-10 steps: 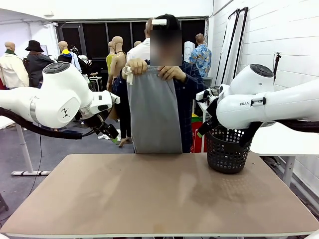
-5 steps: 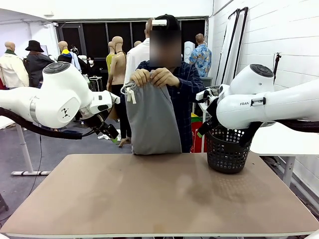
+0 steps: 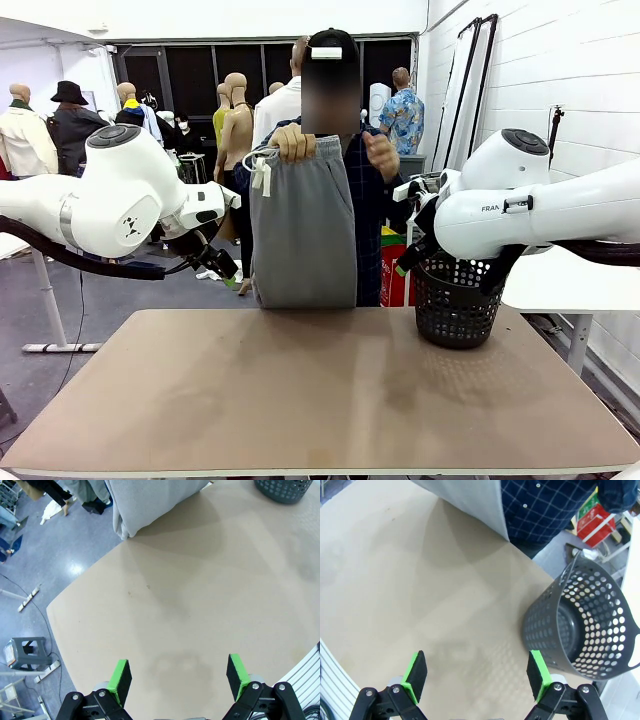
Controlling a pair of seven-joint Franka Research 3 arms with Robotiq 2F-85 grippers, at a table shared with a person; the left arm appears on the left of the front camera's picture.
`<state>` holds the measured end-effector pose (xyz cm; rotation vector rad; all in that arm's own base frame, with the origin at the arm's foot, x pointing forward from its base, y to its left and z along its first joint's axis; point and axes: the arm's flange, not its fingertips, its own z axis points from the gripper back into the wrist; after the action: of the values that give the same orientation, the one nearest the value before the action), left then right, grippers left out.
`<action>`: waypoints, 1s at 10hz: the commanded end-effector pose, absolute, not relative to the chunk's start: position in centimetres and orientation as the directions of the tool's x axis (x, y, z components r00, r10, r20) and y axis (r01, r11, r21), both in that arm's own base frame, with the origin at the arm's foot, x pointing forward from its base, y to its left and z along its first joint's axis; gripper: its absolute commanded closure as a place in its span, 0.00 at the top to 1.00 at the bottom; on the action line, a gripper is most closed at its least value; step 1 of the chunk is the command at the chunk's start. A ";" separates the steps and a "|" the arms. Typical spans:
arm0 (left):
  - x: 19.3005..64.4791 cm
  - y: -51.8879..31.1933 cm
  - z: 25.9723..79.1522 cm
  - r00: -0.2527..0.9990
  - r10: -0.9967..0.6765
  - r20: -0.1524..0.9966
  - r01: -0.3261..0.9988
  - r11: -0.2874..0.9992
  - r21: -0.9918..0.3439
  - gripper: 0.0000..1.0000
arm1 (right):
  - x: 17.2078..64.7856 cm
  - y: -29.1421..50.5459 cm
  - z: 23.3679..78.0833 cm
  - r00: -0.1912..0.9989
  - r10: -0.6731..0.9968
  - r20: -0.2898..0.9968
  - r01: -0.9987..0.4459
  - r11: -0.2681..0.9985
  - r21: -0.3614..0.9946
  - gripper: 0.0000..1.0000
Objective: Fold the training pants.
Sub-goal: Grab both ends of the Training pants handed by a person.
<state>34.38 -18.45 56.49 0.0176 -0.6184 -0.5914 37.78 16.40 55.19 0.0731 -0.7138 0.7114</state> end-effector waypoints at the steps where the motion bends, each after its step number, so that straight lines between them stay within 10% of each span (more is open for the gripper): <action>1: 34.4 -18.4 56.5 0.650 -0.535 0.540 0.523 0.830 0.192 1.00 | 37.8 16.3 55.2 0.534 0.571 0.623 -0.620 0.766 -0.170 1.00; 10: 34.4 -18.4 56.5 0.650 -0.535 0.540 0.523 0.830 0.192 1.00 | 37.8 16.3 55.2 0.534 0.571 0.623 -0.620 0.766 -0.170 1.00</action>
<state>34.38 -18.45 56.49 0.0176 -0.6184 -0.5914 37.78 16.40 55.19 0.0731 -0.7138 0.7114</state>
